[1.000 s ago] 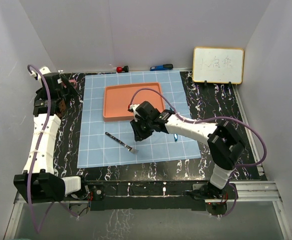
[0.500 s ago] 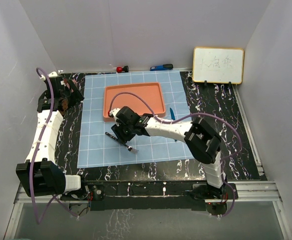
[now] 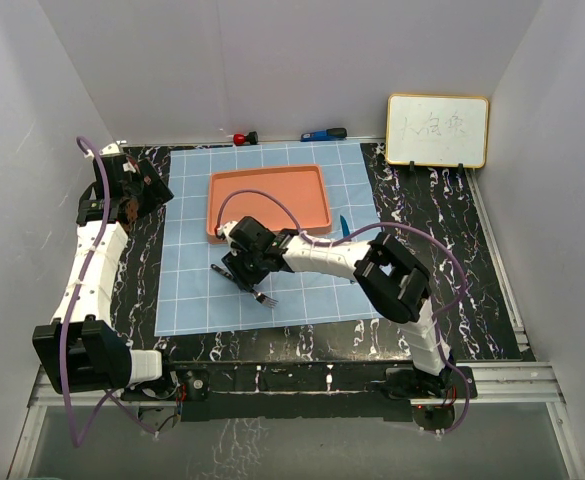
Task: Set the dinner table for one person
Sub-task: Pick up the fork from the napkin.
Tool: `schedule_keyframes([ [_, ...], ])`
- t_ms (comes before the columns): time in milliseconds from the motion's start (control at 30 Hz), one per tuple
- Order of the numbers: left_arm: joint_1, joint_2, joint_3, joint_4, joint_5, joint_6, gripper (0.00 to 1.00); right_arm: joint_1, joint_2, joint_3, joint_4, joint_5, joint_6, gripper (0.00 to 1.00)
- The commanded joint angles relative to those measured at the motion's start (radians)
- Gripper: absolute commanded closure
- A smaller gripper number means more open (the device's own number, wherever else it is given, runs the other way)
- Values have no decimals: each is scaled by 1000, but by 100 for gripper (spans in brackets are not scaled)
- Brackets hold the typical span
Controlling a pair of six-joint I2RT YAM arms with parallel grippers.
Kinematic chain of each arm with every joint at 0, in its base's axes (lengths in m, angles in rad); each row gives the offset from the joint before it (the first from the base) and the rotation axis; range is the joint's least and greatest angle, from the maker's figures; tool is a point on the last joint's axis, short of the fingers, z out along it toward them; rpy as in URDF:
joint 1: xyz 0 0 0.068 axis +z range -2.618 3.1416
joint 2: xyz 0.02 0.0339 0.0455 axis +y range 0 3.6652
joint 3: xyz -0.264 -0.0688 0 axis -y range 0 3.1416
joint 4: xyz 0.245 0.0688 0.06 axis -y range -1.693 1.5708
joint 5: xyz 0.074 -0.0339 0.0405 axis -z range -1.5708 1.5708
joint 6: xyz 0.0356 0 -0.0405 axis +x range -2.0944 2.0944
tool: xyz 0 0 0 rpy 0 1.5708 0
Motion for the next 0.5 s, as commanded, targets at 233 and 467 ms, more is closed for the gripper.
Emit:
schedule_keyframes([
  [233, 4, -7, -25, 39, 71, -8, 20, 0, 34, 73, 44, -54, 9, 61],
  [467, 4, 3, -35, 56, 105, -12, 19, 6, 54, 54, 49, -67, 19, 62],
])
